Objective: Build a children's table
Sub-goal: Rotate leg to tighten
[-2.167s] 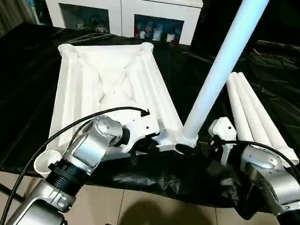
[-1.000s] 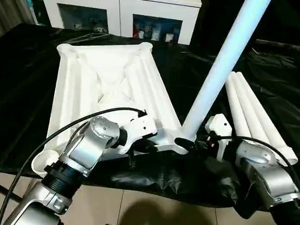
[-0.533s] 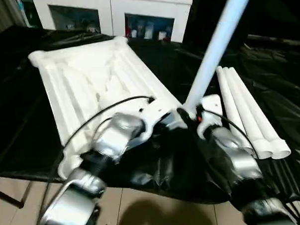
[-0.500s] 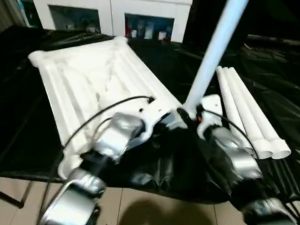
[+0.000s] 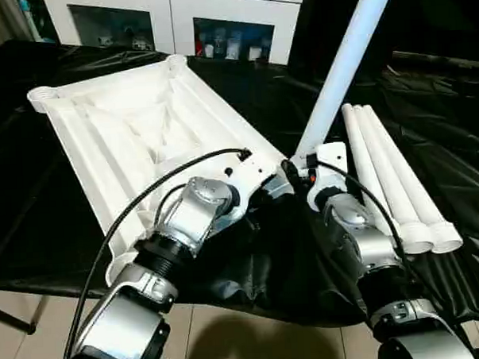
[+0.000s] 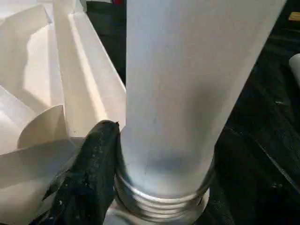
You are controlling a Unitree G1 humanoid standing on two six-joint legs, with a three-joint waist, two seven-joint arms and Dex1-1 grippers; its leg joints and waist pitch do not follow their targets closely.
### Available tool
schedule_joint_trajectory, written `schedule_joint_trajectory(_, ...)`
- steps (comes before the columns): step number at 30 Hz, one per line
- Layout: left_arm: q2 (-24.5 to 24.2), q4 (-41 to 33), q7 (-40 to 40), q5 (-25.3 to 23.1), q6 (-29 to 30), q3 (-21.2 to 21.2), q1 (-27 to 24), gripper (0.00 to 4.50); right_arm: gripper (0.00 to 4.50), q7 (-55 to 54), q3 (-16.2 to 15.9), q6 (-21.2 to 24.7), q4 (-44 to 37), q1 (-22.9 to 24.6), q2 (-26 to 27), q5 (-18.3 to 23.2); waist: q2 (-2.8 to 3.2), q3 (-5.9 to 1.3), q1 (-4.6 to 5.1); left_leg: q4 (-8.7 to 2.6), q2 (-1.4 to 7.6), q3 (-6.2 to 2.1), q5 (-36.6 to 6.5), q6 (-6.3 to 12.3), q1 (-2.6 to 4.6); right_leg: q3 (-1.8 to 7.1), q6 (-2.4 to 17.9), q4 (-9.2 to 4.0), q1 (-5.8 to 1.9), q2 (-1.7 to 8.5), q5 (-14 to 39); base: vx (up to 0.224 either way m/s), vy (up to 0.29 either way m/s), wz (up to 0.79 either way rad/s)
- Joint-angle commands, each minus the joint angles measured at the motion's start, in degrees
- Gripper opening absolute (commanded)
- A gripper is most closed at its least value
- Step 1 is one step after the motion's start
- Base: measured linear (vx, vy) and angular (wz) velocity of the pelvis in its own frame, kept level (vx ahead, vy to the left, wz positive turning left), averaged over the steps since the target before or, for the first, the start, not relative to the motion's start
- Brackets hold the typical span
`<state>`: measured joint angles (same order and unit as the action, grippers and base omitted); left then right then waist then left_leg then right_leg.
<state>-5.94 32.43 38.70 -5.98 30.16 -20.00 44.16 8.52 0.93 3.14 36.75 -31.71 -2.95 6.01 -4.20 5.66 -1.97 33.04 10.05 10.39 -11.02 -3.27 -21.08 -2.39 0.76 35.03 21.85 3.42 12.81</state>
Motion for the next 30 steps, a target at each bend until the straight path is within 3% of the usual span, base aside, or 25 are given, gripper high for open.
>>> schedule_joint_trajectory(1, 0.06, 0.4, 1.28, -0.33, -0.32, -1.36, -1.12, 0.0, 3.23, 3.95, -0.28, 3.48, 3.81, 1.86, 0.31, 1.34, 0.6, -2.33, -0.15, -4.74, 3.67, -1.39, -10.71, 1.96, 0.66, 3.17, 11.8, -4.89, -1.43, 5.41, 9.21, 0.0, 0.0, 0.0)
schedule_joint_trajectory(4, -0.21, 0.19, 1.65, -0.29, -0.51, -1.46, -1.26, 0.0, 3.39, 5.36, -0.06, 3.49, 3.24, 1.71, 0.06, 1.98, 0.51, -2.49, -0.16, -4.61, 3.69, -1.33, -9.08, 2.72, 0.54, 3.18, 12.65, -4.65, -1.63, 5.44, 7.03, 0.0, 0.0, 0.0)
schedule_joint_trajectory(5, -1.26, -0.97, 3.3, -0.19, -1.39, -1.91, -1.75, 0.0, 3.57, 6.58, -0.34, 3.43, 0.93, 1.81, -0.81, 2.07, 0.4, -2.86, -0.23, -4.41, 3.71, -1.27, -7.28, 3.25, 0.53, 3.15, 13.33, -4.35, -1.87, 5.47, 4.58, 0.0, 0.0, 0.0)
schedule_joint_trajectory(7, -1.7, -1.43, 3.99, -0.17, -1.92, -2.12, -1.93, 0.0, 3.79, 7.1, -0.43, 3.51, -0.13, 1.97, -1.14, 2.21, 0.31, -2.94, -0.24, -4.22, 3.61, -1.18, -3.92, 4.48, 0.27, 3.07, 14.09, -3.78, -2.09, 5.34, -0.41, 0.0, 0.0, 0.0)
schedule_joint_trajectory(11, -4.08, -4.03, 7.52, 0.34, -3.57, -2.83, -3.27, 0.0, 3.79, 12.29, -0.85, 5.21, -6.11, 4.12, -3.62, 3.85, 0.29, -3.03, -0.47, -4.1, 3.62, -0.97, -3.59, 6.17, 0.39, 3.07, 14.83, -3.74, -2.16, 5.36, -2.19, 0.0, 0.0, 0.0)
schedule_joint_trajectory(13, -7.01, -6.5, 10.62, 0.47, -3.93, -3.38, -4.53, 0.0, 3.79, 19.58, -2.89, 5.97, -13.66, 8.24, -7.81, 4.47, 0.1, -3.13, -0.59, -3.89, 3.69, -0.89, -2.38, 6.65, 0.45, 3.06, 14.93, -3.49, -2.21, 5.22, -3.79, 0.0, 0.0, 0.0)
schedule_joint_trajectory(14, -7.01, -6.5, 10.62, 0.47, -3.93, -3.38, -4.53, 0.0, 3.79, 19.58, -2.89, 5.97, -13.66, 8.24, -7.81, 4.47, 0.14, -3.11, -0.9, -3.87, 3.68, -1.03, -1.36, 7.04, 0.27, 2.98, 14.51, -3.34, -2.55, 5.14, -5.01, 0.0, 0.0, 0.0)
schedule_joint_trajectory(15, -8.42, -7.92, 12.44, 0.68, -4.71, -3.61, -5.19, 0.0, 3.79, 23.23, -3.91, 6.35, -17.16, 10.3, -9.86, 4.98, 0.23, -3.09, -0.9, -3.75, 3.74, -0.87, -0.87, 7.78, 0.44, 3.04, 14.78, -3.18, -2.19, 5.14, -6.74, 0.0, 0.0, 0.0)
schedule_joint_trajectory(16, -9.01, -8.54, 13.17, 0.82, -4.58, -3.66, -5.45, 0.0, 3.79, 25.09, -4.46, 6.63, -18.76, 11.33, -10.87, 5.46, 0.14, -3.21, -1.07, -3.63, 3.77, -0.86, -0.73, 8.34, 0.42, 2.99, 14.72, -3.06, -2.34, 5.09, -7.63, 0.0, 0.0, 0.0)
schedule_joint_trajectory(21, -13.81, -13.5, 21.1, 2.75, -8.57, -4.7, -7.79, 0.0, 3.79, 33.47, -7.03, 8.21, -27.15, 16.97, -17.21, 6.8, 0.03, -2.91, -1.25, -3.78, 3.78, -0.71, -3.13, 7.64, 0.43, 3.06, 14.72, -3.54, -2.05, 5.12, -2.12, 0.0, 0.0, 0.0)
schedule_joint_trajectory(24, -15.75, -16.01, 25.05, 4.27, -7.98, -5.36, -8.75, 0.0, 3.79, 35.37, -7.37, 8.64, -28.84, 18.11, -18.69, 7.02, 0.12, -2.96, -1.28, -3.88, 3.96, -0.69, -3.85, 6.85, 0.57, 3.14, 14.34, -3.56, -1.86, 5.16, -0.18, 0.0, 0.0, 0.0)
schedule_joint_trajectory(26, -17.9, -19.88, 29.95, 6.87, -6.76, -5.75, -10.13, 0.0, 3.79, 36.58, -7.44, 8.84, -30.35, 18.87, -19.78, 7.21, 0.12, -3.05, -1.29, -3.8, 3.89, -0.56, -2.79, 6.7, 0.61, 3.1, 14.7, -3.28, -1.75, 4.99, -1.46, 0.0, 0.0, 0.0)
schedule_joint_trajectory(27, -18.46, -20.88, 30.92, 7.29, -6.52, -5.83, -10.45, 0.0, 3.79, 36.88, -7.42, 9.04, -30.71, 18.94, -19.98, 7.31, 0.22, -3.29, -1.43, -3.56, 3.92, -0.47, -0.91, 6.99, 0.71, 3.12, 15.13, -2.79, -1.78, 4.9, -4.48, 0.0, 0.0, 0.0)
schedule_joint_trajectory(29, -18.94, -21.59, 31.48, 7.33, -6.57, -5.94, -10.67, 0.0, 3.79, 37.1, -7.38, 9.29, -30.9, 18.88, -20.09, 7.37, 0.28, -3.39, -1.65, -3.16, 3.81, -0.19, 2.81, 8.72, 0.82, 3.03, 16.32, -2.15, -1.53, 4.57, -10.91, 0.0, 0.0, 0.0)
schedule_joint_trajectory(30, -19.04, -21.62, 31.26, 7.0, -6.84, -5.87, -10.74, 0.0, 3.79, 37.13, -7.42, 9.31, -30.75, 18.68, -20.07, 7.31, 0.23, -3.36, -1.67, -3.09, 3.79, -0.15, 2.97, 8.99, 0.74, 3.01, 16.5, -2.12, -1.51, 4.58, -11.33, 0.0, 0.0, 0.0)
